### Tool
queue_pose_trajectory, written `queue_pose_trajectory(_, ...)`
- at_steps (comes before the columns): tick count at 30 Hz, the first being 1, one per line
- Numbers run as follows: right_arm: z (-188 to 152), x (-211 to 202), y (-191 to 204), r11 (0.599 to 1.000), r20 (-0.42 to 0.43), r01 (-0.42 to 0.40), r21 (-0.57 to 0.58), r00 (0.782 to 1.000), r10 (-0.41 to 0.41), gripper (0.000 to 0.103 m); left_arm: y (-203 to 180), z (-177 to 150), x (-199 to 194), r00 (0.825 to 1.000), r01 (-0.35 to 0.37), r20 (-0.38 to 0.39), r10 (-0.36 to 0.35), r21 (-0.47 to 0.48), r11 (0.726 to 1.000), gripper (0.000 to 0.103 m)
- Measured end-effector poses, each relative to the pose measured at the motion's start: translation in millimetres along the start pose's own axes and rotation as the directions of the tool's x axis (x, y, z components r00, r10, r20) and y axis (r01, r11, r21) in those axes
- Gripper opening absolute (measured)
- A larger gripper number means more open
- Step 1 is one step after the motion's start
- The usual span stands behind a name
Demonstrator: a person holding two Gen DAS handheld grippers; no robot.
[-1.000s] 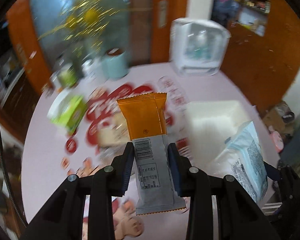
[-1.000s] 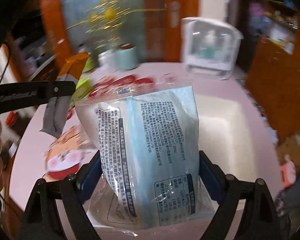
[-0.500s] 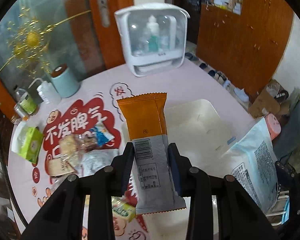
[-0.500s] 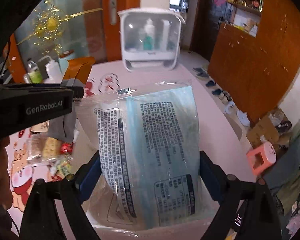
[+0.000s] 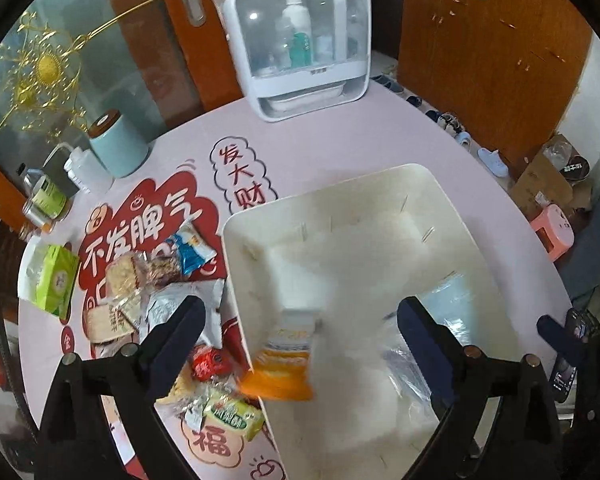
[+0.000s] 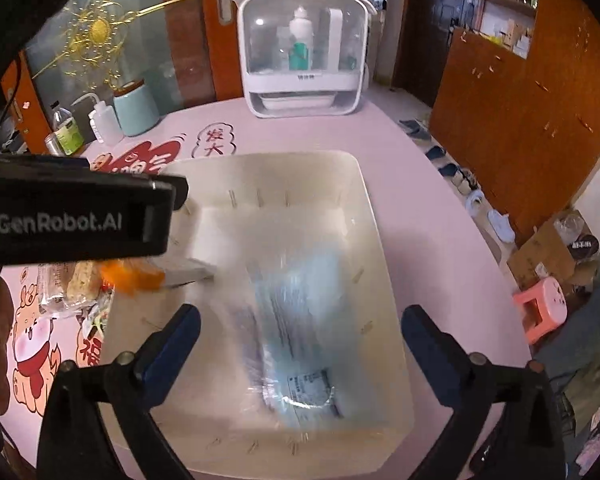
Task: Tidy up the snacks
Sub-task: 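Carry both snacks over the white tray and open both tools to drop them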
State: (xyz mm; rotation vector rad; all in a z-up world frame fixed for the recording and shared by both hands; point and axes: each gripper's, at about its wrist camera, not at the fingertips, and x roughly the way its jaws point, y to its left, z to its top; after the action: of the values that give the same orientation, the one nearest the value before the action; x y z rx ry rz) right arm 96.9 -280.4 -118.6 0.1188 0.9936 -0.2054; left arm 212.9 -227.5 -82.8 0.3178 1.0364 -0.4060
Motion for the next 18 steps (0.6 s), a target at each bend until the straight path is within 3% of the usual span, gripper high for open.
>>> queue_pose_trajectory(18, -5, -23, 15, 0.999, 0.004, -0.029, -0.032, 1.000, 0.029, 0.102, 58, -48, -72, 0.999, -0.011, 0.047, 0.018, -0.158, 0.987, 0.096)
